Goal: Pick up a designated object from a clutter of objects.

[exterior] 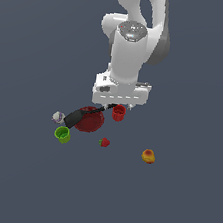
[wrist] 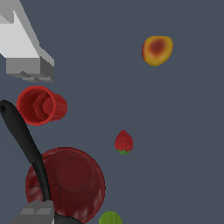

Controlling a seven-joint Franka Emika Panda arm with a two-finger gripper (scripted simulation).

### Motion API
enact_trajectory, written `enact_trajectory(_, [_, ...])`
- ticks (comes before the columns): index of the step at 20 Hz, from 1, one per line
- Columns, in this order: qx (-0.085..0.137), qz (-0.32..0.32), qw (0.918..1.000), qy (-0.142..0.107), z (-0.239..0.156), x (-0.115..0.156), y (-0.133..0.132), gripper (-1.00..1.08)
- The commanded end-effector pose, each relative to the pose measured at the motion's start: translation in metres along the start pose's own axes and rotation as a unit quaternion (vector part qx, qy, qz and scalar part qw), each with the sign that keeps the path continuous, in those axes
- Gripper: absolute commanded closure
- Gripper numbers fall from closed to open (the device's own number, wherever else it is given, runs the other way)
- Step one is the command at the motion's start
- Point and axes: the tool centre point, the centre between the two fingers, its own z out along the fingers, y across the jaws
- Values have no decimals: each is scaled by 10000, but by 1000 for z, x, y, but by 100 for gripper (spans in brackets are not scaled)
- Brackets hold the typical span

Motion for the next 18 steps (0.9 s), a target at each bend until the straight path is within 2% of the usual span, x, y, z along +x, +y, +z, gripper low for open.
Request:
enact_trajectory(1, [-16, -229, 9997, 16, 20, -11, -5, -92])
enact_trajectory(10, [-60, -1015, 9948, 70, 79, -57, -22, -92])
enact_trajectory(18, [-76, -1437, 9895, 99, 106, -86, -30, -92])
